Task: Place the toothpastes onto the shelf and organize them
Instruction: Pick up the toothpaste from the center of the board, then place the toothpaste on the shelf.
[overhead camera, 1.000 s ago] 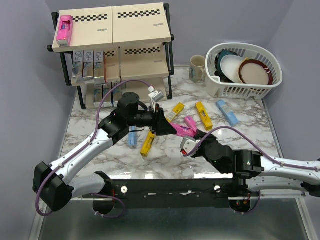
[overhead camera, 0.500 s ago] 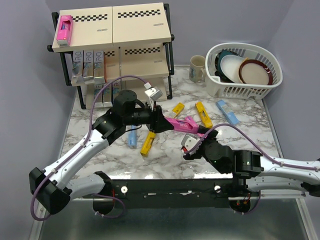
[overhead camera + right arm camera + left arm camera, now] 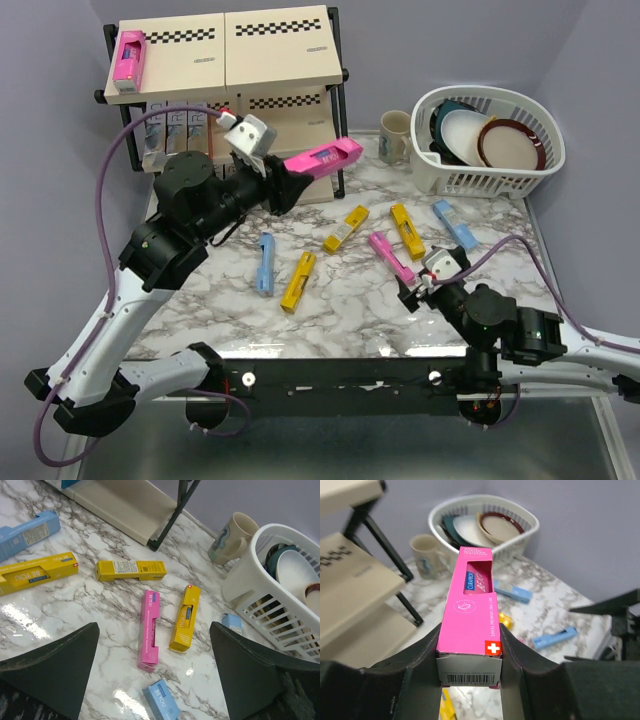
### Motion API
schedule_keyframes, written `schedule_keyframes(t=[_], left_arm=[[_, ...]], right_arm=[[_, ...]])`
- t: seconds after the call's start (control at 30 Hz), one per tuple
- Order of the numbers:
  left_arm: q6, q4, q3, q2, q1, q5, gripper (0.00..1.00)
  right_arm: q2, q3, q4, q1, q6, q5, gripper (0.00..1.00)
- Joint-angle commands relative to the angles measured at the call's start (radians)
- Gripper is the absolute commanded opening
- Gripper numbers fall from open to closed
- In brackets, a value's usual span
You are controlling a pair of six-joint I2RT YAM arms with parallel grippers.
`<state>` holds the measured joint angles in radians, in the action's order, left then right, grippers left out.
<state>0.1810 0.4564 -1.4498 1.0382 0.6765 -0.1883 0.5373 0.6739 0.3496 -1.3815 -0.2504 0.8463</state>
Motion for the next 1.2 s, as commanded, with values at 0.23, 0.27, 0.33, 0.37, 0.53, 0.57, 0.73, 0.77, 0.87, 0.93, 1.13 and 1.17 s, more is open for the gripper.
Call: schedule_keyframes(t=[0.23,0.27,0.33,0.37,0.53,0.57,0.73,0.77,0.87,0.93,1.13,1.17], left_arm=[[-0.156,0.076,-0.392,0.198,-0.093,0.412,0.31],[-0.160,0.073,-0.412,0.206,-0.129,0.417,0.31],[-0.161,0.076,-0.463,0.227,-0.173,0.420,0.31],[-0.158,0.079,-0.477,0.235,-0.230,0.417,0.31],[-0.175,0.039,-0.498,0.270,-0.371,0.421,0.31],[-0.175,0.039,-0.504,0.279,-0.393,0.415,0.31],[-0.146,0.031,-0.537,0.355,-0.540,0.339,0.31],[-0.144,0.034,-0.543,0.364,-0.551,0.337,0.31],[-0.144,0.042,-0.572,0.404,-0.591,0.342,0.33],[-0.153,0.036,-0.570,0.421,-0.607,0.345,0.34],[-0.173,0.025,-0.592,0.473,-0.650,0.369,0.43],[-0.175,0.028,-0.595,0.480,-0.655,0.372,0.47]], right_arm=[[-0.056,-0.036,-0.006,-0.005,0.148,0.053,1.00],[-0.054,-0.036,-0.004,-0.005,0.152,0.050,1.00],[-0.045,-0.036,0.003,-0.005,0.160,0.045,1.00],[-0.040,-0.036,0.006,-0.005,0.168,0.040,1.00],[-0.017,-0.022,0.045,-0.005,0.198,0.016,1.00],[-0.016,-0.023,0.046,-0.005,0.201,-0.004,1.00],[-0.008,-0.017,0.066,-0.005,0.211,-0.032,1.00],[-0.010,-0.017,0.068,-0.005,0.215,-0.039,1.00],[-0.013,-0.020,0.071,-0.005,0.218,-0.058,1.00],[-0.013,-0.020,0.074,-0.005,0.218,-0.067,1.00],[0.004,-0.016,0.081,-0.005,0.218,-0.079,1.00],[0.010,-0.014,0.083,-0.005,0.220,-0.081,1.00]])
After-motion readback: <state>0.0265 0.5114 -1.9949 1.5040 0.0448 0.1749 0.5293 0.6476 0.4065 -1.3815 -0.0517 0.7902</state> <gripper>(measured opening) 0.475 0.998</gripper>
